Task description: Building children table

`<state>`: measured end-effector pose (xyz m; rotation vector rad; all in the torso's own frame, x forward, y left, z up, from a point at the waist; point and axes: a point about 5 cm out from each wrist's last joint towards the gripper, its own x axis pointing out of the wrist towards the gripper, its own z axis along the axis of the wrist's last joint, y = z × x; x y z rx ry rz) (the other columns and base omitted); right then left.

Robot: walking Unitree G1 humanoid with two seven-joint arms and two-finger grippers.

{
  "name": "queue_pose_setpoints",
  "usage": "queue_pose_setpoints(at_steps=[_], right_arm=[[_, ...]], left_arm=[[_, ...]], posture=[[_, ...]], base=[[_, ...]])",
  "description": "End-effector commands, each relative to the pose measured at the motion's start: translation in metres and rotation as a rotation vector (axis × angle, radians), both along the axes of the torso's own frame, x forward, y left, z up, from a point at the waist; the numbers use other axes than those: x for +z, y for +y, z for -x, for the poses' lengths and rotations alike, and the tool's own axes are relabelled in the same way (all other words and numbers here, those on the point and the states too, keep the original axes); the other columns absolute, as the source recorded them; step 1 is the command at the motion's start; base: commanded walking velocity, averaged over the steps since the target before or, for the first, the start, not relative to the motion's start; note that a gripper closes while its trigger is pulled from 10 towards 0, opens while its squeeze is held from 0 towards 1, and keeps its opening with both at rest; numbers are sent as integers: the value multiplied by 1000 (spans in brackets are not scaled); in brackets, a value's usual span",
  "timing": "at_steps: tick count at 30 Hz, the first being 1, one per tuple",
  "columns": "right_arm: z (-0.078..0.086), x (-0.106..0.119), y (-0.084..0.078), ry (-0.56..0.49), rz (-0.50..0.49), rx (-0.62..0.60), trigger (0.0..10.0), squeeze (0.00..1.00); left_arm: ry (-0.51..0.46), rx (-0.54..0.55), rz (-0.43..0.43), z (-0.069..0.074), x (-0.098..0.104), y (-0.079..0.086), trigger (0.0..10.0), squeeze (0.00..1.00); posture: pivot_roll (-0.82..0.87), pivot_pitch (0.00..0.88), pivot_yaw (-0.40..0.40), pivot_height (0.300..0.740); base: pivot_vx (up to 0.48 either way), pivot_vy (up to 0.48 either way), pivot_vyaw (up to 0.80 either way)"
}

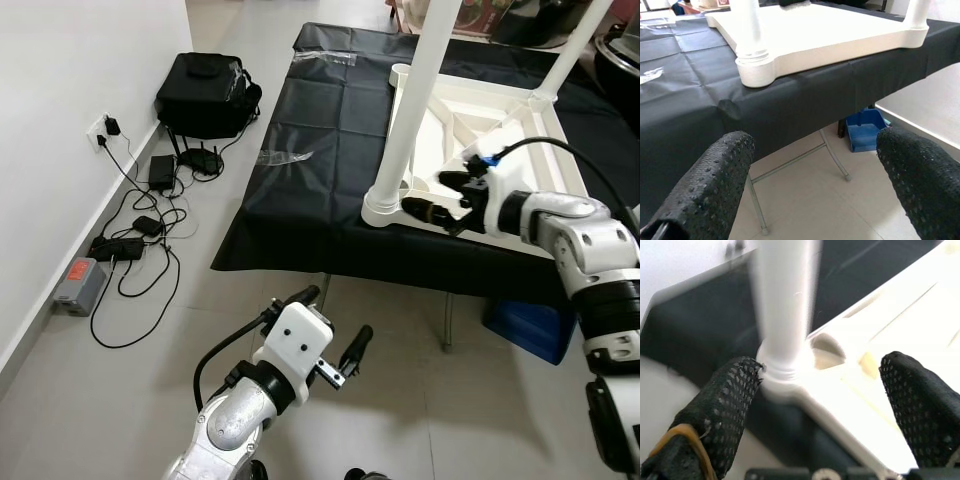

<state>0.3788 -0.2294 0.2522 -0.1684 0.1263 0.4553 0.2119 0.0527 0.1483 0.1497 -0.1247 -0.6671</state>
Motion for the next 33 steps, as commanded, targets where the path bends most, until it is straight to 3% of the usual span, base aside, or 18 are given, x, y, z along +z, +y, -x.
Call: queue_pose_setpoints(at_steps=[1,5,13,24,33], right_arm=[[-4,12,4,-74,-115,-8,10000,0],[-10,22,19,-119,-195,30,10000,0],[-14,25,38,-114,-210,118,10000,0],[-30,30,58,-150,-266,10,10000,0],[-37,27,76,-120,-364,24,10000,0]], left_arm=[[19,-14,-3,3,-4,-2,10000,0],[18,-14,0,3,-3,-2,10000,0],[16,-11,3,3,-2,-2,10000,0],[15,-12,7,4,0,-3,10000,0],[18,-9,20,9,5,-4,10000,0]], posture=[[139,143,-78,740],[143,153,-75,740],[141,165,-78,740],[140,181,-85,740],[141,213,-102,740]], base=[[0,0,0],[0,0,0],[0,0,0],[0,0,0],[0,0,0]])
